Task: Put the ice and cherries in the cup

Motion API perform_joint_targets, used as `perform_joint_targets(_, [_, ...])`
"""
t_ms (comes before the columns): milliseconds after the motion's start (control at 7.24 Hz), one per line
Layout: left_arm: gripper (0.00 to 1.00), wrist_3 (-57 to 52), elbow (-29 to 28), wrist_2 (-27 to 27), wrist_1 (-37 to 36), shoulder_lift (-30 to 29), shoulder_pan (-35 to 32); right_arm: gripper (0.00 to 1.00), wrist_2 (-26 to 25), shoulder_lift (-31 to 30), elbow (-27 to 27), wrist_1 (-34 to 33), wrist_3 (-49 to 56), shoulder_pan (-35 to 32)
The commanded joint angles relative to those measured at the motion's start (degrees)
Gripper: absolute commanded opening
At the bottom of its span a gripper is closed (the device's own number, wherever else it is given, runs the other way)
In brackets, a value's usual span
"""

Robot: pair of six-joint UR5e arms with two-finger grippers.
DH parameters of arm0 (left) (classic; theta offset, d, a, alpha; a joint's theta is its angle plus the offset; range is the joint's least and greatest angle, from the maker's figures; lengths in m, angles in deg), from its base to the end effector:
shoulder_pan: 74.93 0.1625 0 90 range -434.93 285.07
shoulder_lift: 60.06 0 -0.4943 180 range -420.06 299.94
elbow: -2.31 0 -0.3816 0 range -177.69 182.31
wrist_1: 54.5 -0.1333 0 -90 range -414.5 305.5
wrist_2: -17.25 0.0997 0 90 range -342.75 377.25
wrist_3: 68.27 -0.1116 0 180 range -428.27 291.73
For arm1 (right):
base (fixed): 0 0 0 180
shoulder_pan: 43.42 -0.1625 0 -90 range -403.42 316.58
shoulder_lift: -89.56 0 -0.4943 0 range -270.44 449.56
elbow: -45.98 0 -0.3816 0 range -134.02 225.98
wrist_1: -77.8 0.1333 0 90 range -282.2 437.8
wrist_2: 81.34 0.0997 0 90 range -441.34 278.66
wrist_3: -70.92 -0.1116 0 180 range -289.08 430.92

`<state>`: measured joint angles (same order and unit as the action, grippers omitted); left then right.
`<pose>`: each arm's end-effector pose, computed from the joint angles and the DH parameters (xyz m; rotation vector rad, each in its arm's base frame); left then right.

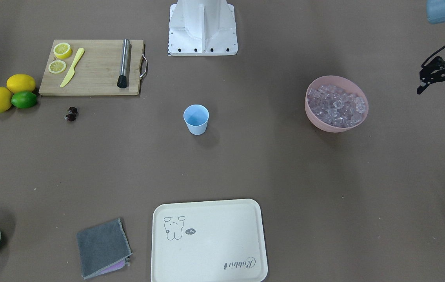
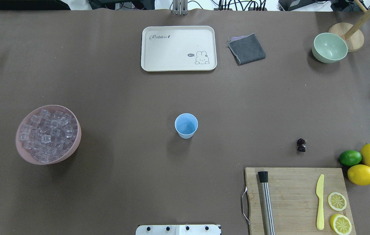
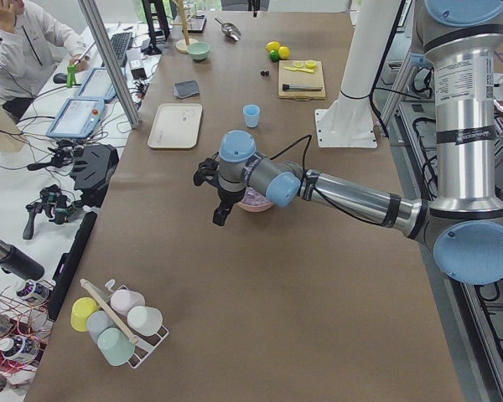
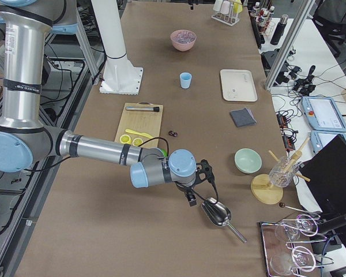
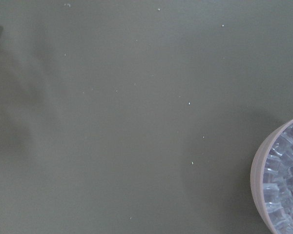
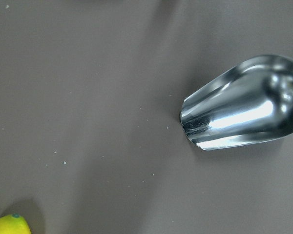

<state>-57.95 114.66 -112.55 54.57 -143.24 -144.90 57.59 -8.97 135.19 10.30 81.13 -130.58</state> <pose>0.0925 -0.4343 0.5651 0.3843 0.8045 0.3678 0.0284 -0.4190 0.7618 0.2711 -0.8378 -0.3111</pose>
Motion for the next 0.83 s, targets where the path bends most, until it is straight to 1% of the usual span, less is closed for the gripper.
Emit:
perform_joint_targets(0, [0.98,6.06,4.51,2.09,5.69,-0.31,7.36,1.0,0.2,-0.08,0.09,0.0,-0.11,0.06])
perform_joint_targets(138, [0.97,8.2,5.41,2.09,6.5,-0.83,10.53,1.0,0.46,-0.09,0.17,-0.09,-0.19,0.06])
perform_joint_targets(276, [0.92,8.13,5.25,3.4,6.51,-2.67,14.04,1.0,0.55,-0.09,0.44,0.0,-0.19,0.06])
perform_joint_targets(414, [0.86,7.96,5.51,9.15,6.94,-2.86,19.12,1.0,0.55,-0.09,0.61,0.0,-0.19,0.06])
perform_joint_targets(552, [0.78,7.96,4.81,12.69,8.6,-2.77,23.0,1.0,0.55,-0.09,0.61,-0.09,-0.28,0.06])
perform_joint_targets(690, [0.73,6.48,4.29,14.47,8.79,-2.69,24.61,1.0,0.64,-0.35,0.79,0.0,-0.37,0.06])
